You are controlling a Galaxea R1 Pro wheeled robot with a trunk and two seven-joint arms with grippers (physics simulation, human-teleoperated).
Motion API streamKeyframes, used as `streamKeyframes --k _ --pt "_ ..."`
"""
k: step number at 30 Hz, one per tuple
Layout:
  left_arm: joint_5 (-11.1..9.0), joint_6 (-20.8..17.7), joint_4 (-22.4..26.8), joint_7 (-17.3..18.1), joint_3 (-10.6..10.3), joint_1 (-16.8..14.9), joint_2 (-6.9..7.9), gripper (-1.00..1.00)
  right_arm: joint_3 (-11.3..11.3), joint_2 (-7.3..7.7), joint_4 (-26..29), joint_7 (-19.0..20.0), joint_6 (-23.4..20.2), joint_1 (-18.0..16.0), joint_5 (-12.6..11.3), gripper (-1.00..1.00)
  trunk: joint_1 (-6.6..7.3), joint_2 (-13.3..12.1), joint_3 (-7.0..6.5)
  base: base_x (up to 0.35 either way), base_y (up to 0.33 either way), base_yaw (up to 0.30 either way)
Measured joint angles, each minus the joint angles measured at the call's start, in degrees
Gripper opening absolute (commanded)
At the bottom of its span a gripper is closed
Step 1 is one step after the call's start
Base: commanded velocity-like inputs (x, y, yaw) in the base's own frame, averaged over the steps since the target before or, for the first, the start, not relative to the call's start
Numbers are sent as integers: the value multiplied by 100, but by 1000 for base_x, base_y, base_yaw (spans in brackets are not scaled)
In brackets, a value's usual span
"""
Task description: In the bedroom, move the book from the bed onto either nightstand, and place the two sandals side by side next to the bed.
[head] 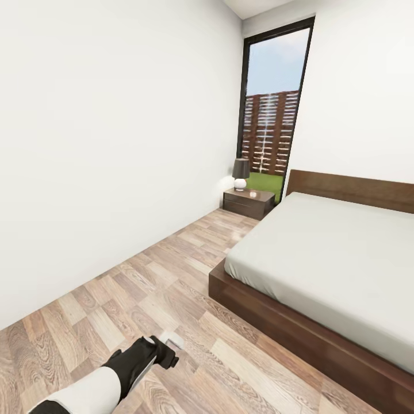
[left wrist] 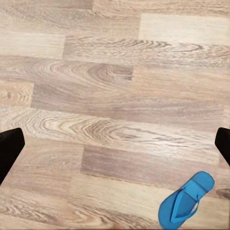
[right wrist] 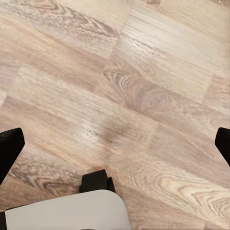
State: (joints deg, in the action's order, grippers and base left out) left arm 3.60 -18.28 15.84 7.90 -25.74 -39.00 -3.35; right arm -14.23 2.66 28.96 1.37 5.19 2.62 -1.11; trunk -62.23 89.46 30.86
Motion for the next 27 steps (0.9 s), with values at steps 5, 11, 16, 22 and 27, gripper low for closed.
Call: streamKeyframes --k 5,11,16,22,27 --pt "348 -396 218 39 -291 -77 -67 100 -2 12 24 -1 20 0 -2 100 0 0 0 0 0 0" --pt "528 -736 591 67 -385 -102 -108 100 2 11 252 4 24 7 -3 100 0 0 0 0 0 0" --pt "577 -930 764 136 -411 -109 -166 100 21 -14 693 5 3 13 -1 100 0 0 0 0 0 0" --pt "593 -1095 846 226 -424 -112 -213 100 38 -46 1727 6 -346 24 8 100 0 0 0 0 0 0" --pt "598 -1150 870 275 -427 -117 -227 100 69 -58 2659 1 -1168 29 9 100 0 0 -1 0 0 0"
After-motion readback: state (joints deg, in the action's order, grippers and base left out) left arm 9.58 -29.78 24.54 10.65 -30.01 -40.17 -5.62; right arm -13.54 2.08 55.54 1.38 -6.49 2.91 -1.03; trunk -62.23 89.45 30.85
